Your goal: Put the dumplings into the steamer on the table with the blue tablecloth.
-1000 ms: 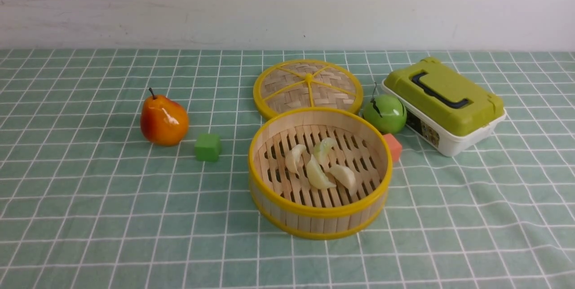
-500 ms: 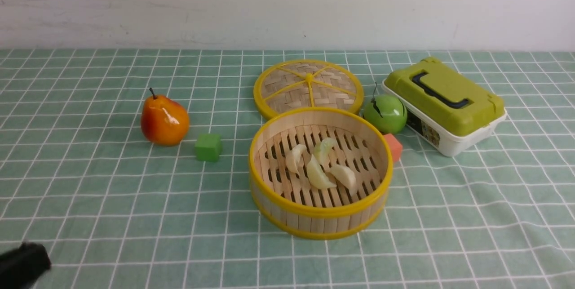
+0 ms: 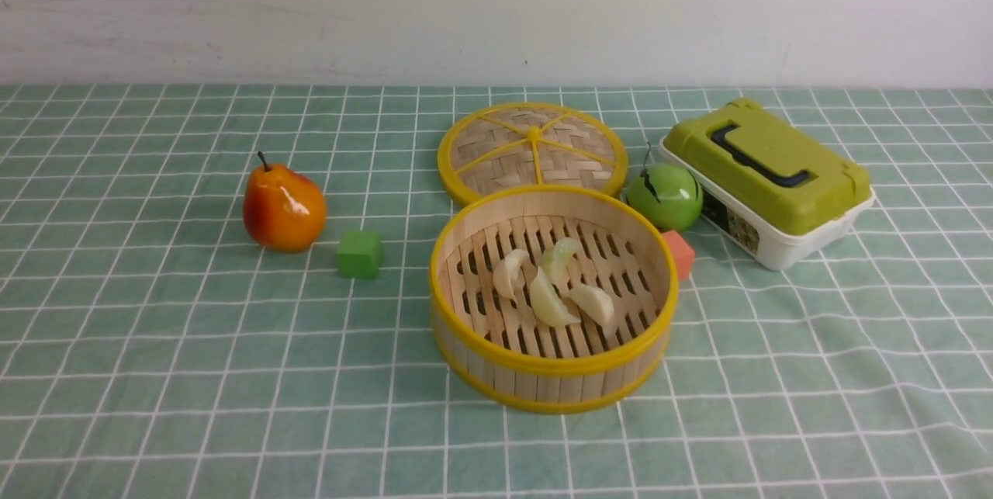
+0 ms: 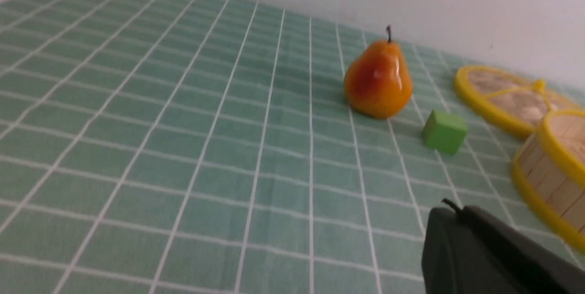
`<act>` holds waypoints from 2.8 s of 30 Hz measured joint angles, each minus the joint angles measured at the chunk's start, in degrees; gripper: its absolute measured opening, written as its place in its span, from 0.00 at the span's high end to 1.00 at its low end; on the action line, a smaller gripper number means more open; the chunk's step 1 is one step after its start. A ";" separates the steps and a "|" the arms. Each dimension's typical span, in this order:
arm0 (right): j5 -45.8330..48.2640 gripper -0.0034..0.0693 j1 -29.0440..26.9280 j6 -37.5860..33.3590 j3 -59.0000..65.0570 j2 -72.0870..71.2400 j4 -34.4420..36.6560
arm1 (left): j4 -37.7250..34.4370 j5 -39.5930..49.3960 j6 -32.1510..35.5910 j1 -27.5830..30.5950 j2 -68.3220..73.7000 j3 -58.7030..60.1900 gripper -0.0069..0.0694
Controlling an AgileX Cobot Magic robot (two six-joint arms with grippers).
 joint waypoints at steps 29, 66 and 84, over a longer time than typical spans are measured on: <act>0.00 0.85 0.00 0.00 0.00 0.00 0.00 | 0.00 8.11 0.23 0.06 0.00 0.15 0.93; 0.06 0.79 0.00 0.00 0.00 0.00 0.00 | -0.01 8.05 0.23 0.06 0.00 0.15 0.93; 0.06 0.77 0.00 0.00 0.00 0.00 0.00 | -0.01 8.05 0.17 0.06 0.00 0.15 0.91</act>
